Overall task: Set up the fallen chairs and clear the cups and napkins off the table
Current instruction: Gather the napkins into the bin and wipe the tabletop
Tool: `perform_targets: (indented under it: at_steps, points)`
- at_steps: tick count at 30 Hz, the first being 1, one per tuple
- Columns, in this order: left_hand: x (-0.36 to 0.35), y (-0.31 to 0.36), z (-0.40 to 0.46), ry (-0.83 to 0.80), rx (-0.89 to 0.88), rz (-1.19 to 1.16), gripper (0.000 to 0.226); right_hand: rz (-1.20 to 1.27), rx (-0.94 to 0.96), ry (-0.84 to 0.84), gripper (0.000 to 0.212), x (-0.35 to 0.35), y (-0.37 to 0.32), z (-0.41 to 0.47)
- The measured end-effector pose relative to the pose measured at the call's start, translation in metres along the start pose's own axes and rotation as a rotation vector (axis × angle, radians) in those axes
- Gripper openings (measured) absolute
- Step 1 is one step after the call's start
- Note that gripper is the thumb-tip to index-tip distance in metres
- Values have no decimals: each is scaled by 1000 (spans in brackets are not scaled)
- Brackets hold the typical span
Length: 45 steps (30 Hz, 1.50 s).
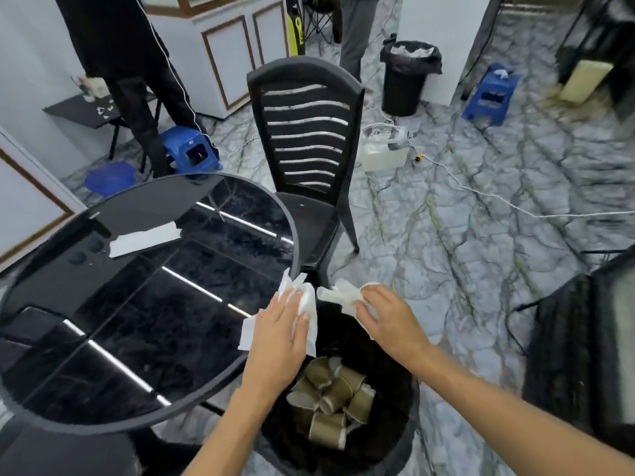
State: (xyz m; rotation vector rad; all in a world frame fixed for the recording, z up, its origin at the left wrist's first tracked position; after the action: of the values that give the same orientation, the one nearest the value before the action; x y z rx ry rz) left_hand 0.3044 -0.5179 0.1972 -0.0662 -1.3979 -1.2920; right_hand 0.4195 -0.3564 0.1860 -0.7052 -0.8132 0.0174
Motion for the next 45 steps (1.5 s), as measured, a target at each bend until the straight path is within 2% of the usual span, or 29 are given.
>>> perform_targets:
  at_steps: [6,19,25,29,36,45]
  points:
    - [-45,30,-18,-41,-3,-87,45,-72,-131,-19,22,19,49,-44]
    - [-100,-45,-86,-191,128,15,48,-99,-194,-197,37,-40,69,-118]
    - [-119,-79,-99,-270,273,11,58,-117,-315,-346,53,-79,78,-130]
    - [-126,-95,-102,-286,332,0,65,-134,-327,-377,56,-89,78,-128]
    - [-87,-79,-105,-211,279,-63,54,-189,-289,-411,56,-83,70,-111]
    - [19,-28,-85,-67,132,-60,53,-161,-177,-311,48,-51,6,-21]
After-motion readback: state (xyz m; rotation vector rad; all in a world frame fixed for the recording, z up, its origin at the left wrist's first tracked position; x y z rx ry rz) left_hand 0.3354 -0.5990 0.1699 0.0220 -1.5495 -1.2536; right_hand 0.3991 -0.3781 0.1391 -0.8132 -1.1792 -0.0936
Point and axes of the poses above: each hand's wrist, its own z-axis towards the middle knuckle, its own x-axis out of the back of the hand, y = z × x, the point moved 9 cm from there along z, towards the middle knuckle, and after that the axes turned 11 degrees about y, right-handed, at the moved point
